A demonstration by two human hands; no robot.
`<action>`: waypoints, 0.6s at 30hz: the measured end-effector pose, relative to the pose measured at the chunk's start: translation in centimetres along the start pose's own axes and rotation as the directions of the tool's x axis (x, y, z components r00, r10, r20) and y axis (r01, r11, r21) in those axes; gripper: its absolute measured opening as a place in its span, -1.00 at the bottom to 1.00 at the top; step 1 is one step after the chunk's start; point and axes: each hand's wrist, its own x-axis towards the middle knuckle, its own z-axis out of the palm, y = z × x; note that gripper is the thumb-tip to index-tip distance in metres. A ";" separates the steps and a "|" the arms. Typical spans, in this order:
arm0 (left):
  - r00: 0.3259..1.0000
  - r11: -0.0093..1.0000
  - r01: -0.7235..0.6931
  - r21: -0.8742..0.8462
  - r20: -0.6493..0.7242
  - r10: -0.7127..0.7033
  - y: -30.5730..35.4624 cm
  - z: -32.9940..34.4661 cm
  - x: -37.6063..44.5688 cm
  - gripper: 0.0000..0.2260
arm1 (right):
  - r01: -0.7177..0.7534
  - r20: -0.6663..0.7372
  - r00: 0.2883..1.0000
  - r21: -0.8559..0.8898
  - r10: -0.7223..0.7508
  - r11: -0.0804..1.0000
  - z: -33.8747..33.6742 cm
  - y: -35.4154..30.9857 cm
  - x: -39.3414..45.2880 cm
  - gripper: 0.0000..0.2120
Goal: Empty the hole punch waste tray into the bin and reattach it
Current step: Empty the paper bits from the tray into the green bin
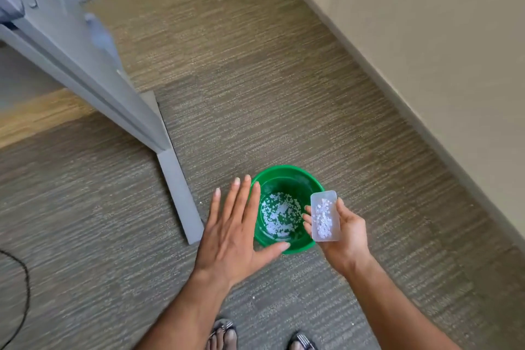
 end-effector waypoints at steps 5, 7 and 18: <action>1.000 1.000 0.008 -0.023 -0.003 -0.008 -0.7 2.9 0.3 0.03 | 0.122 -0.015 0.991 -0.303 -0.133 0.945 0.9 1.4 3.9 -0.68; 1.000 1.000 0.023 -0.021 0.002 -0.023 -0.9 3.2 0.5 0.02 | 0.161 -0.057 0.976 -0.450 -0.208 0.878 1.3 2.0 4.8 -0.47; 0.999 0.999 0.044 0.005 0.026 -0.044 -1.5 3.1 0.6 0.06 | 0.279 -0.071 0.826 -0.810 -0.559 0.515 4.5 3.1 3.9 -0.21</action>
